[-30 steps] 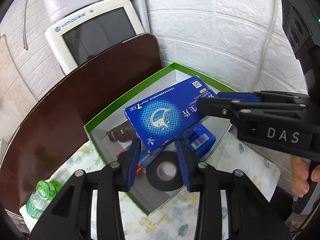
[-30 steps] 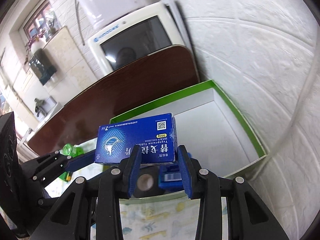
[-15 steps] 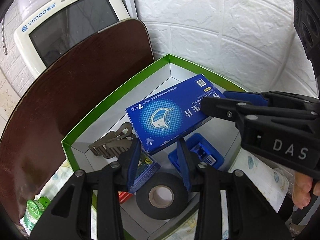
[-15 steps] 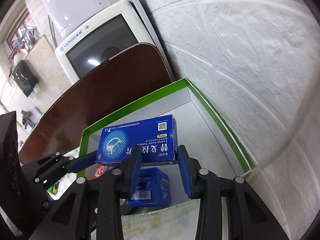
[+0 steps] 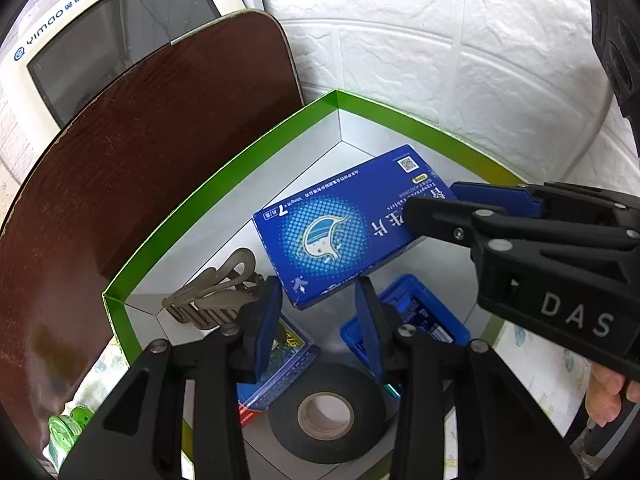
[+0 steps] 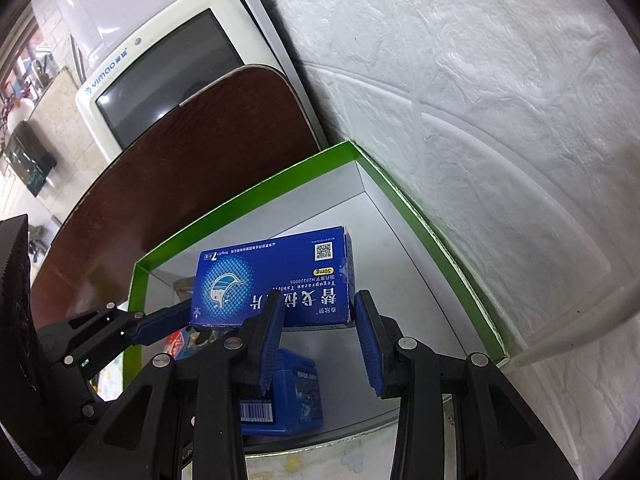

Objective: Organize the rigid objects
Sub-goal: 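Open the right gripper to release the medicine box, then move the right gripper toward the small green square box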

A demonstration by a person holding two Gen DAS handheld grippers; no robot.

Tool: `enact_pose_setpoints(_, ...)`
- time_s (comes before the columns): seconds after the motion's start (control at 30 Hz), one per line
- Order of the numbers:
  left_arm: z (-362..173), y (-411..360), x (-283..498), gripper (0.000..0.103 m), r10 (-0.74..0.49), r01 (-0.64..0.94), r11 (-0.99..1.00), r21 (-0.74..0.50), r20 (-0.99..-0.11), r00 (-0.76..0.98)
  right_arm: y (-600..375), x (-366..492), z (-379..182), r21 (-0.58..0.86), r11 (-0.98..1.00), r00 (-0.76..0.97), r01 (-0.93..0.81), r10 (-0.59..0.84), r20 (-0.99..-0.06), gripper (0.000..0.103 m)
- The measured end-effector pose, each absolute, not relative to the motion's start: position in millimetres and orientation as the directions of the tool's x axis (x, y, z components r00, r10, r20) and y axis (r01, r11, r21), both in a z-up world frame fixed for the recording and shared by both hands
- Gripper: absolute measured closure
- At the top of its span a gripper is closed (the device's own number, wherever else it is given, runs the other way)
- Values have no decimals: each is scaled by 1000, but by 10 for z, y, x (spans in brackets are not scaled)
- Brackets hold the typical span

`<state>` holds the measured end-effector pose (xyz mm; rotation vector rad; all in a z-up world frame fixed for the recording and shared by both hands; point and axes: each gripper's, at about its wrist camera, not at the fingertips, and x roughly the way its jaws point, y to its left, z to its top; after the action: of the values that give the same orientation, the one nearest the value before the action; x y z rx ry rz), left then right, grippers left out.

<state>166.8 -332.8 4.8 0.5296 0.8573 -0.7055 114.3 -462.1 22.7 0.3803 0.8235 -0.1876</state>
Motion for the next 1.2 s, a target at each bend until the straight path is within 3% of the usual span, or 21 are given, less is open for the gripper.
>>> enact_pose_setpoints(0.6, 274, -2859, 1712, 60, -326, 665, 732, 148, -781, 533, -4460, 1080, 312, 261, 916, 674, 303, -13, -739, 64)
enact_pose_setpoints(1.03, 551, -1402, 1525, 54, -230, 449, 885, 126, -719, 656, -3507, 1057, 540, 213, 968, 688, 133, 65, -723, 64)
enact_pose_setpoints(1.2, 516, -642, 1433, 44, -136, 302, 947, 114, -706, 695, -3008, 1053, 544, 180, 983, 674, 27, 115, -729, 64)
